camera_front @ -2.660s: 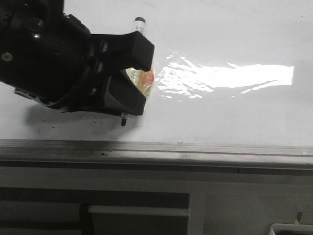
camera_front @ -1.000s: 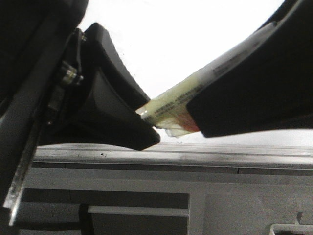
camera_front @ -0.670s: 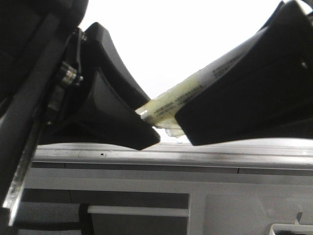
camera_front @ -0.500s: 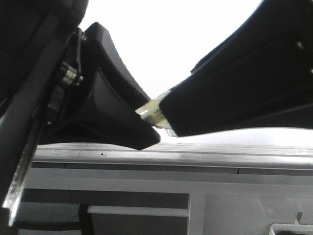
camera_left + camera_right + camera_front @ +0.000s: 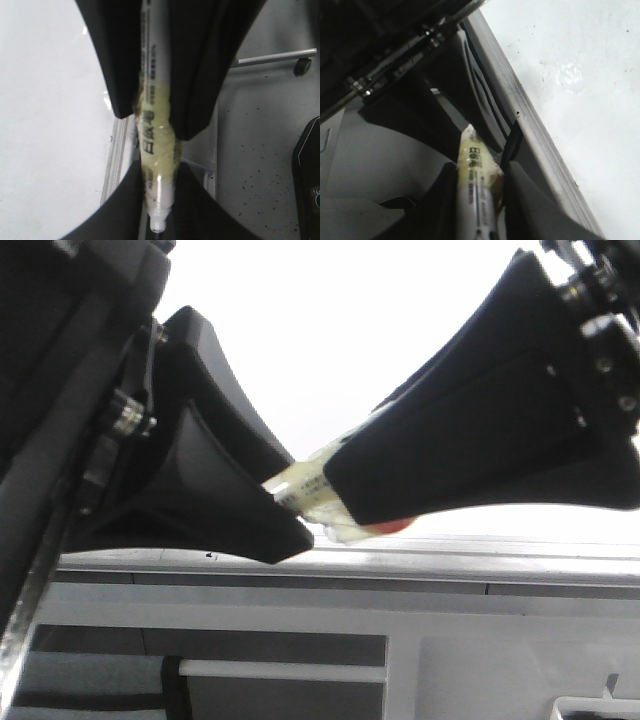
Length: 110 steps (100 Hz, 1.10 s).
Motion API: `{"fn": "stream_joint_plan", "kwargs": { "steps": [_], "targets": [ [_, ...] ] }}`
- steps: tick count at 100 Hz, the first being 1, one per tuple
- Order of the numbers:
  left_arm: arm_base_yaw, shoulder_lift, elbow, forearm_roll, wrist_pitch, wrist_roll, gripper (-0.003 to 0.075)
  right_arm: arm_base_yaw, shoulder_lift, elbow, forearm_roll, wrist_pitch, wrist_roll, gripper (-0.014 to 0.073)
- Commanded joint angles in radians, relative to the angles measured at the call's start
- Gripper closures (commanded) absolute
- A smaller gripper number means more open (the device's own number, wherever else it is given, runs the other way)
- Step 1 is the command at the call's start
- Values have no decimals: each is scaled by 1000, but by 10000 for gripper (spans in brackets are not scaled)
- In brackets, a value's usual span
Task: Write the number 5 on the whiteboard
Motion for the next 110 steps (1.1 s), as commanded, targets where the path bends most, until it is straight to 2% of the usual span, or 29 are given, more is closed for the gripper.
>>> {"fn": "stream_joint_plan", "kwargs": {
  "steps": [1, 25, 32, 62, 73, 85, 102, 110],
  "targets": [
    [-4, -23, -30, -3, -89, -3, 741, 0, -5, -36, 30, -42, -3, 663],
    [-4, -25, -30, -5, -83, -5, 734, 0, -5, -36, 50, -42, -3, 659],
    [-4, -36, -30, -5, -80, -13, 693, 0, -7, -36, 51, -40, -3, 644],
    [-4, -172, -30, -7, -24, -90, 295, -2, -59, -35, 52, -50, -1, 643],
    [-4, -246, -30, -14, 17, -109, 206, -2, -78, -35, 56, -48, 9, 643],
    [-2, -352, -30, -1, 114, -207, 213, -2, -103, -35, 56, -40, 30, 634],
    [64, -524, 7, 125, 198, -598, 321, -6, -126, -35, -42, -47, 42, 634],
    [106, -589, 52, 155, 193, -712, 375, -23, -122, -35, -44, -104, 45, 634]
  ]
}}
